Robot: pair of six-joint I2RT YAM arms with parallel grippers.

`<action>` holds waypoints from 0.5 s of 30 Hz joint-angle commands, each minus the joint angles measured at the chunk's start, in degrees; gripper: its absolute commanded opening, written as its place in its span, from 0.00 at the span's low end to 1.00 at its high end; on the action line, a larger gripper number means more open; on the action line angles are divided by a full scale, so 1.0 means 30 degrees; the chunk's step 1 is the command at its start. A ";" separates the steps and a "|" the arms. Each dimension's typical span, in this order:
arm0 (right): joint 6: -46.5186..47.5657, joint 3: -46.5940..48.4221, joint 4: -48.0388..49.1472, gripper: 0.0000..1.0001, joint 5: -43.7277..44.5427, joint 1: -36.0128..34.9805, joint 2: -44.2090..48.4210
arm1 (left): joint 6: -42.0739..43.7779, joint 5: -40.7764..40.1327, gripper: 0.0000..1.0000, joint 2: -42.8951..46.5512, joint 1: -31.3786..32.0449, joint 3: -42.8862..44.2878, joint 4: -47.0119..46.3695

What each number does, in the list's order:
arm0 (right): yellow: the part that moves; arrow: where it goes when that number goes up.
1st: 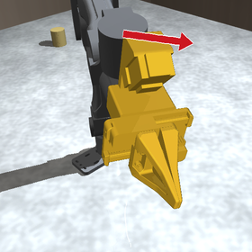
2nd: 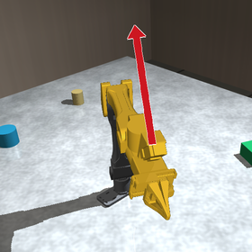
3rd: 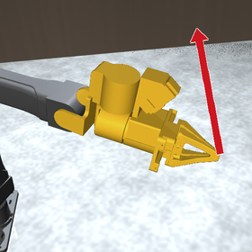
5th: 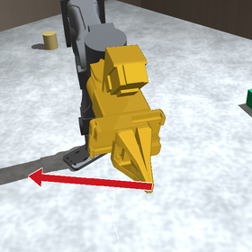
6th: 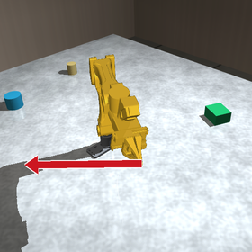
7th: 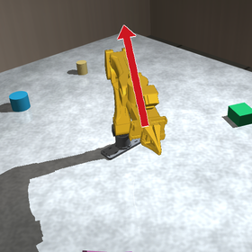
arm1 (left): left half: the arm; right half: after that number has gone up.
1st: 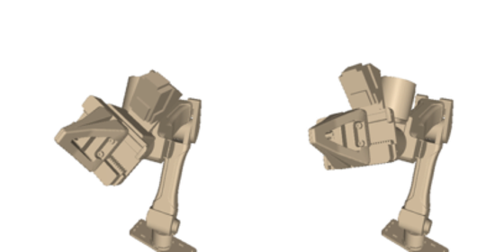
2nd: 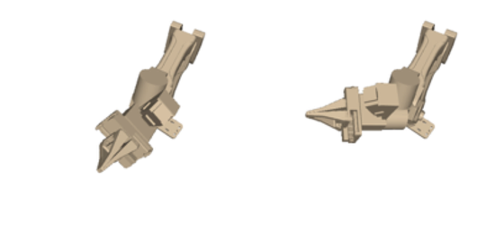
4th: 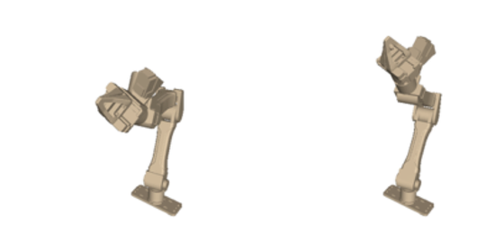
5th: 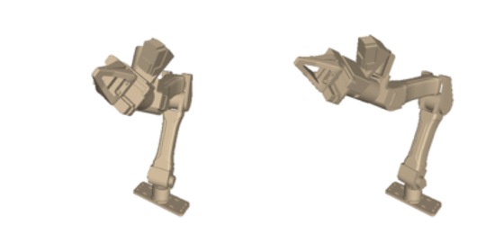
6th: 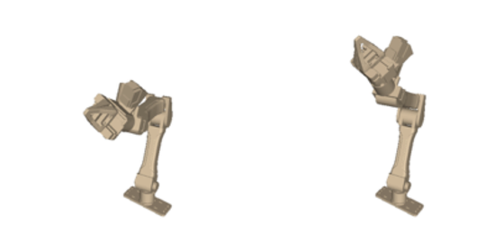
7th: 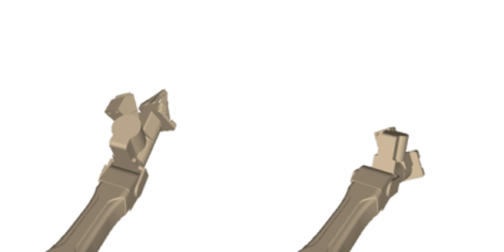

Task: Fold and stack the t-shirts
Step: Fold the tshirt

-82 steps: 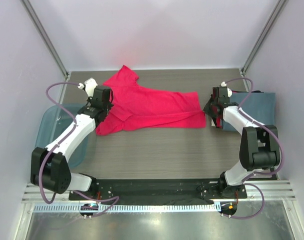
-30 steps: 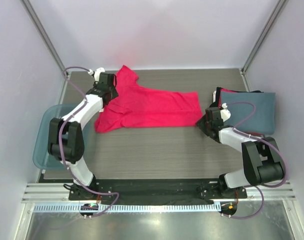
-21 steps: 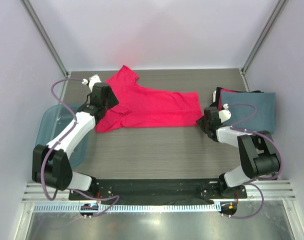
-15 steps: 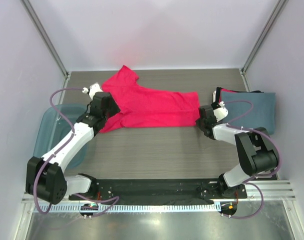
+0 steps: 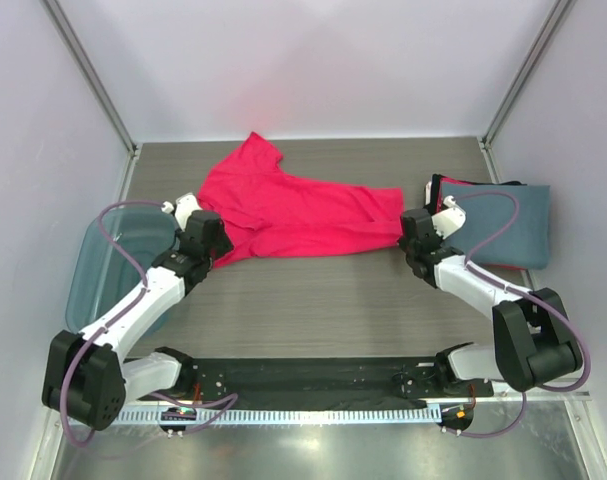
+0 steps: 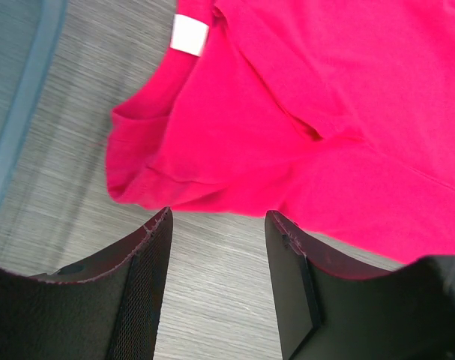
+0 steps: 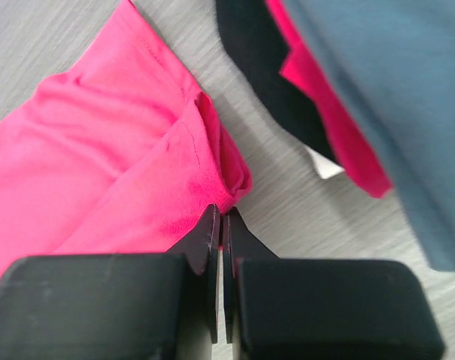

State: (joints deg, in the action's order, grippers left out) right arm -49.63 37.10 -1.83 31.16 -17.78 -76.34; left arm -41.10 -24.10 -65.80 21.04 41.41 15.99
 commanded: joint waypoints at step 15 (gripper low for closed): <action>0.1073 -0.1703 0.1810 0.01 -0.0014 0.0975 -0.0365 | 0.1777 -0.2603 0.45 -0.4577 -0.0449 0.1636 -0.0496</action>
State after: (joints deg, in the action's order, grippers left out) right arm -47.27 32.08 -0.21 30.57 -15.31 -76.79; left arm -37.17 -29.95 -77.71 20.47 43.11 16.16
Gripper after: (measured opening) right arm 0.035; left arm 0.453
